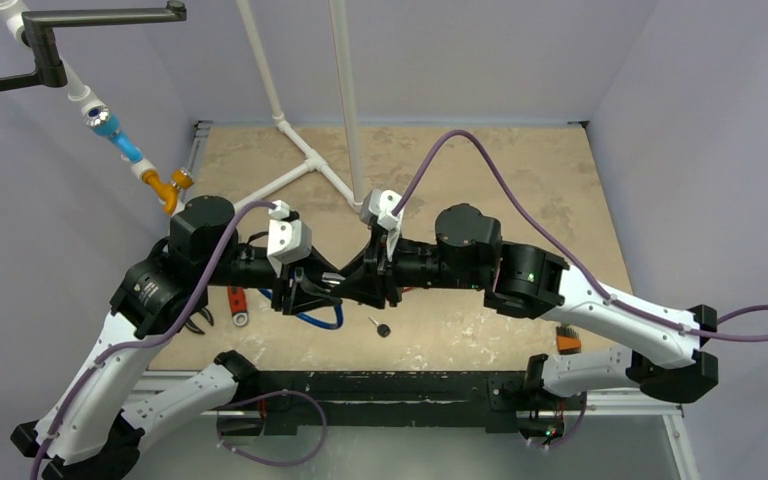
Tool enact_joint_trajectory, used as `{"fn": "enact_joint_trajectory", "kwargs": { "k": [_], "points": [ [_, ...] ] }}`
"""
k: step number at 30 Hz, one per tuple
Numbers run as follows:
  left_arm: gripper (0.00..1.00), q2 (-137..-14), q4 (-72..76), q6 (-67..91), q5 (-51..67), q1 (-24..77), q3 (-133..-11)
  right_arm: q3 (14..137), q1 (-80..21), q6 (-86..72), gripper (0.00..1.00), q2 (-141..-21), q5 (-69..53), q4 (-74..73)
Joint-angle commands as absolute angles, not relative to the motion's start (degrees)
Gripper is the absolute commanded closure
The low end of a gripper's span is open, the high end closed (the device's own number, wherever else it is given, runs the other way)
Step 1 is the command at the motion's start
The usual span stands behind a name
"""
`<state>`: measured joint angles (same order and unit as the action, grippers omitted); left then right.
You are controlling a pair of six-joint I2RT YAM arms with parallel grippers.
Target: Unlock with the key
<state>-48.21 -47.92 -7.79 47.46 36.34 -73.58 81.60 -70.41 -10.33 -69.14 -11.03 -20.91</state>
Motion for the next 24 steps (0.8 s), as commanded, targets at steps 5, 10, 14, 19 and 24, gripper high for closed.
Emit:
{"fn": "enact_joint_trajectory", "kwargs": {
  "k": [5, 10, 14, 19, 24],
  "points": [
    [1.00, -46.91, -45.79, -12.32, 41.40, 36.21, -73.50, 82.38, -71.02, -11.92, 0.50, -64.27, -9.50, -14.92],
    [1.00, -47.29, -46.63, -16.18, 37.85, 36.21, -76.38, 81.47, -70.97, -11.52, 0.38, -61.04, -5.31, -16.60],
    [1.00, -48.04, -46.84, -18.44, 34.05, 36.23, -79.33, 77.70, -70.93, -12.25, 0.40, -57.73, -2.06, -14.95],
    [1.00, -48.83, -46.84, -18.31, 33.13, 36.23, -81.96, 72.52, -70.93, -12.22, 0.47, -55.00, -1.06, -12.52],
    [1.00, -49.15, -47.97, -19.74, 34.46, 36.21, -83.51, 72.98, -70.93, -11.62, 0.60, -56.65, -1.17, -11.86]
  ]
}}
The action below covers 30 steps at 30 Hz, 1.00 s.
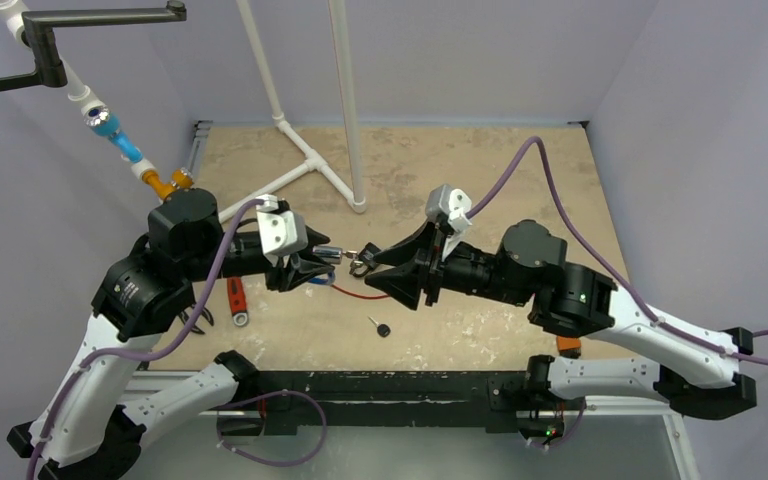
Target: Unlock with the key
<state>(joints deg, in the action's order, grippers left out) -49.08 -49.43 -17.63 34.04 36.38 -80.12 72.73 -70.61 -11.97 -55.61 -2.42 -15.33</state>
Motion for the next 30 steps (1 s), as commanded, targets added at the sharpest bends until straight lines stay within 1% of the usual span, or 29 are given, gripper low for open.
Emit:
{"fn": "enact_joint_trajectory", "kwargs": {
  "k": [1, 3, 4, 7, 10, 19, 23, 27, 30],
  "points": [
    [1.00, -49.14, -48.25, -19.91, 34.67, 36.21, -83.64, 73.12, -70.93, -11.43, 0.61, -56.74, -0.94, -11.48],
    [1.00, -49.02, -48.46, -20.16, 34.72, 36.22, -83.76, 73.48, -70.93, -11.11, 0.67, -56.97, -0.18, -10.69],
    [1.00, -48.94, -48.57, -20.21, 34.67, 36.22, -83.76, 73.85, -70.93, -11.08, 0.74, -57.27, 1.74, -10.81],
    [1.00, -48.73, -48.26, -20.22, 33.99, 36.21, -83.69, 75.24, -70.94, -10.91, 1.00, -58.48, 7.63, -11.95],
    [1.00, -48.60, -47.17, -19.34, 31.98, 36.24, -83.30, 76.70, -70.97, -9.90, 1.00, -60.18, 16.02, -13.70],
    [1.00, -49.00, -42.92, -15.09, 21.93, 36.27, -80.87, 82.03, -71.80, -10.48, 1.00, -68.39, 27.91, -16.27],
    [1.00, -49.13, -40.97, -13.03, 16.71, 36.30, -79.80, 85.90, -74.33, -10.90, 1.00, -73.28, 39.96, -18.57],
    [1.00, -49.49, -40.62, -11.77, 16.59, 36.30, -79.62, 89.98, -77.90, -8.68, 1.00, -78.61, 49.25, -18.20],
    [1.00, -49.41, -40.59, -11.57, 16.54, 36.35, -79.72, 92.06, -79.34, -6.64, 1.00, -81.49, 52.28, -17.60]
  ]
}}
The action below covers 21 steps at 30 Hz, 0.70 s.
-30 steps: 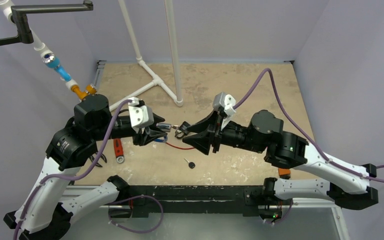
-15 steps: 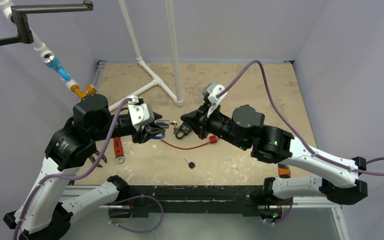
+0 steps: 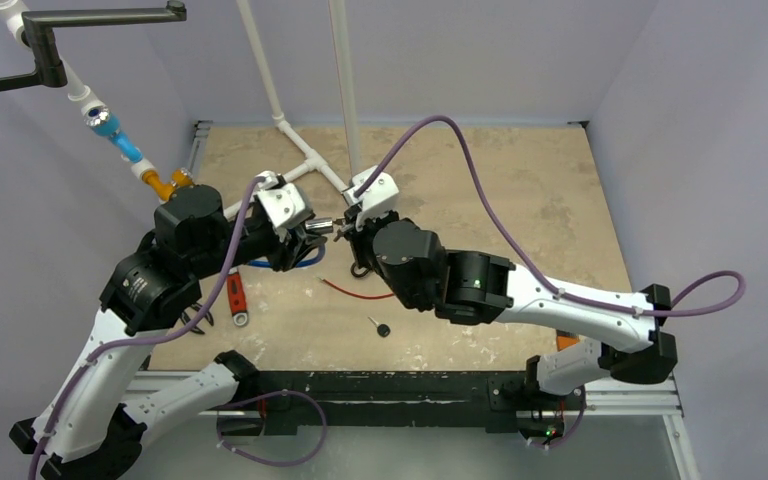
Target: Unlock with the key
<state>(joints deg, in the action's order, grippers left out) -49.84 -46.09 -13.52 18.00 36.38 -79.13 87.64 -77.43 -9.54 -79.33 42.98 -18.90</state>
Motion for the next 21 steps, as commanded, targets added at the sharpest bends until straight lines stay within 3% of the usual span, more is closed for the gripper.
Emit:
{"fn": "enact_joint_trajectory", "kwargs": {
  "k": [1, 21],
  "points": [
    [1.00, -49.42, -40.58, -11.59, 16.47, 36.35, -79.72, 92.50, -79.55, -6.39, 1.00, -82.00, 52.27, -17.66],
    [1.00, -48.93, -42.95, -14.76, 28.48, 36.32, -79.58, 91.36, -84.23, -1.12, 1.00, -82.27, 33.79, -7.98]
  ]
}}
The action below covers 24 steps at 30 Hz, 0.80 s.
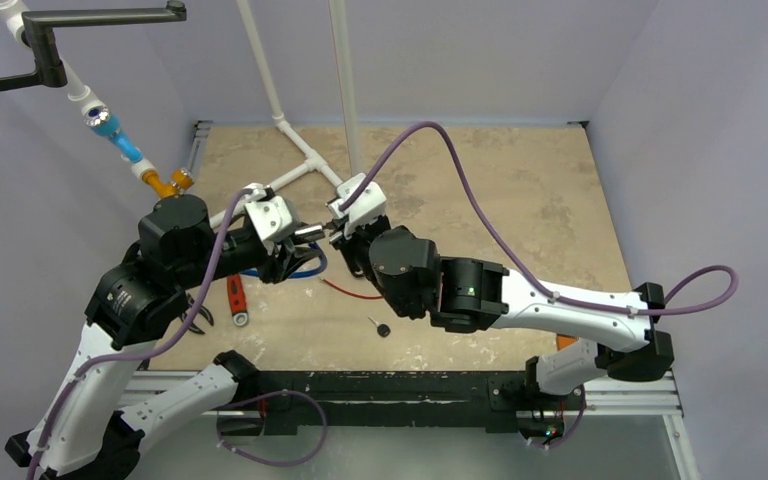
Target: Unlock with the key
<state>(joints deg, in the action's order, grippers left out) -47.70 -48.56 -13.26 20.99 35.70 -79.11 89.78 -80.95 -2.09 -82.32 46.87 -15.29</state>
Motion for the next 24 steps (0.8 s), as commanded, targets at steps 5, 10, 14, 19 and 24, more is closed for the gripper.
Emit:
{"fn": "enact_joint_trajectory", "kwargs": {
  "k": [5, 10, 14, 19, 24],
  "points": [
    [1.00, -48.86, -43.30, -15.67, 28.34, 36.30, -80.14, 89.11, -84.29, -2.92, 1.00, -79.60, 31.94, -11.26],
    [1.00, -47.92, -42.58, -16.37, 24.82, 36.30, -79.49, 83.94, -84.18, -5.85, 0.98, -72.74, 34.95, -18.17],
    [1.00, -47.90, -43.45, -17.20, 26.40, 36.30, -79.85, 81.12, -82.22, -6.93, 0.86, -66.89, 37.77, -22.50],
    [1.00, -48.30, -45.68, -18.53, 31.13, 36.35, -80.97, 79.41, -76.88, -8.41, 0.73, -60.31, 26.02, -20.83],
    [1.00, -48.42, -47.04, -19.69, 33.32, 36.31, -81.67, 76.30, -70.26, -11.24, 0.59, -56.25, 7.40, -13.57]
  ]
}}
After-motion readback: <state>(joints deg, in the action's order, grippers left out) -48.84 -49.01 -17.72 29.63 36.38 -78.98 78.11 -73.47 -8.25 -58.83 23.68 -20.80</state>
